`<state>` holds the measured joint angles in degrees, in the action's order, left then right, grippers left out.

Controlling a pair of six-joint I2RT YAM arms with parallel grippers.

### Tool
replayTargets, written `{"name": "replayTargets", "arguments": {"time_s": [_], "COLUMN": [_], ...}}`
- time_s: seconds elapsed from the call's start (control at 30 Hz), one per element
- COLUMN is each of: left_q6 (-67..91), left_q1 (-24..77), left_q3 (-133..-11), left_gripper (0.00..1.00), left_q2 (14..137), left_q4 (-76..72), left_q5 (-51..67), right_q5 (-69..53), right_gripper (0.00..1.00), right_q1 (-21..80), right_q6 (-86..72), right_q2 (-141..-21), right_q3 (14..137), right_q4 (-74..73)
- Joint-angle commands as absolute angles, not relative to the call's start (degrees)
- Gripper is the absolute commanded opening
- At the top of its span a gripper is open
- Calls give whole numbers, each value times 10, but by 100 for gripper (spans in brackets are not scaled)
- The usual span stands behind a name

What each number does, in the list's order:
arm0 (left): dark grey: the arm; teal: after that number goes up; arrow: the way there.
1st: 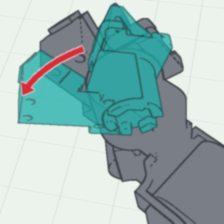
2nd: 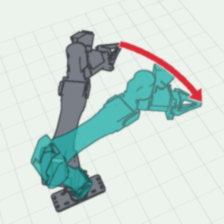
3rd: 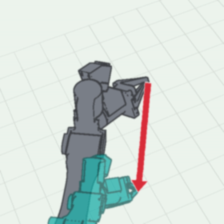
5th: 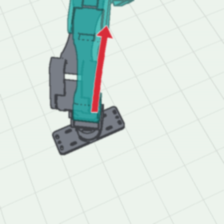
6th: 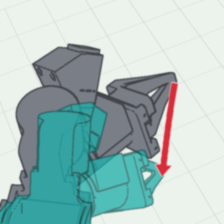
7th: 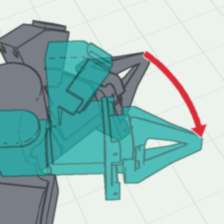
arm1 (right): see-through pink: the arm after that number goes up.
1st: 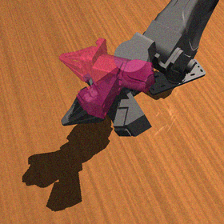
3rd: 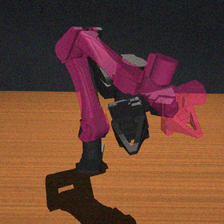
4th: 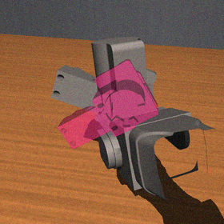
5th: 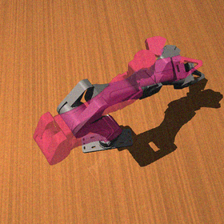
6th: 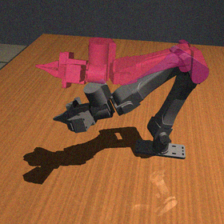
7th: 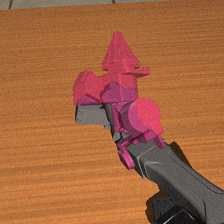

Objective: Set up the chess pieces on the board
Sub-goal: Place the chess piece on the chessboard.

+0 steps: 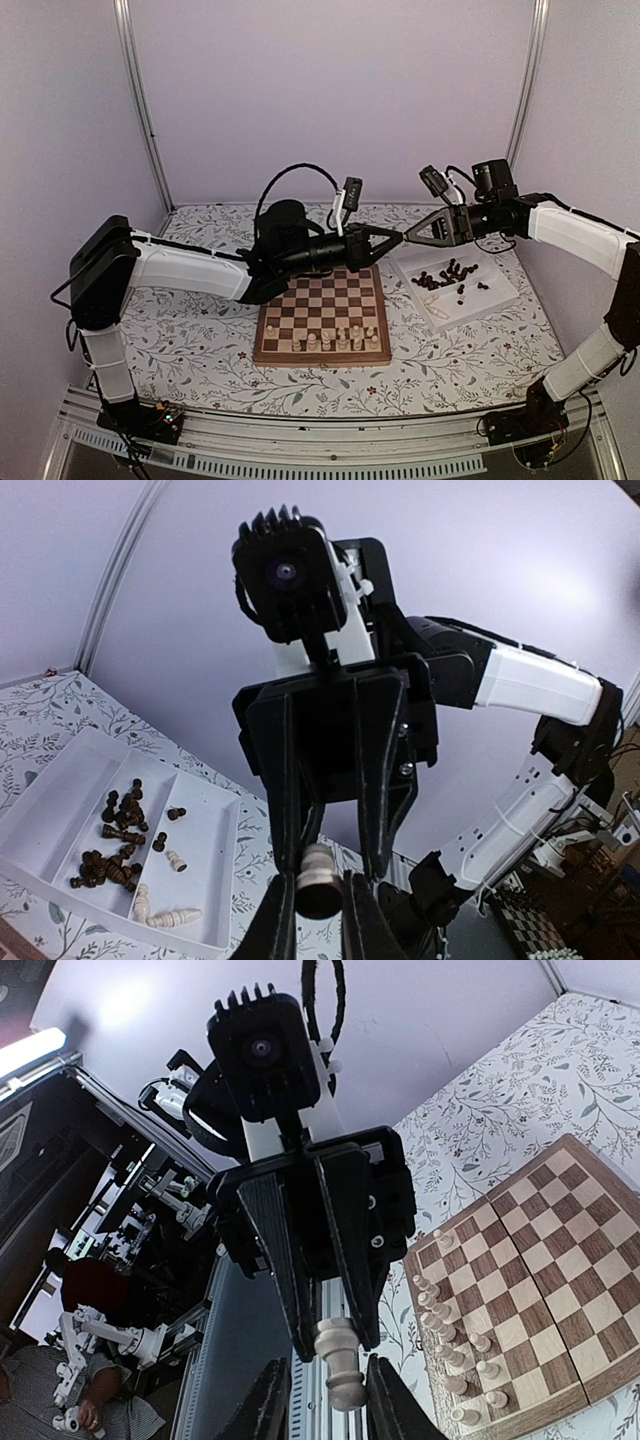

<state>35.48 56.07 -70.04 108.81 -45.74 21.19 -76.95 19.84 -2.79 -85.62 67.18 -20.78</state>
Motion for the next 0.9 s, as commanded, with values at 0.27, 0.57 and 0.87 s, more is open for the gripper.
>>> {"name": "replayTargets", "arguments": {"time_s": [0.27,0.57,0.87], "left_q6": [359,253,119], "left_q1": [572,545,448], "left_q3": [-722,-645,-537], "left_gripper": [16,48,58], "left_q2": [1106,973,703], "left_q4": [-463,-299,-11], "left_q5": [220,158,7], "right_q5": [-779,-573,-256], "right_gripper": [0,0,0], "right_q1": [202,236,385], "right_q6": [-42,145,312], "right_q2": [-856,-855,-901], "right_q3": [658,750,846], "right_q4": [-178,-349,-440]}}
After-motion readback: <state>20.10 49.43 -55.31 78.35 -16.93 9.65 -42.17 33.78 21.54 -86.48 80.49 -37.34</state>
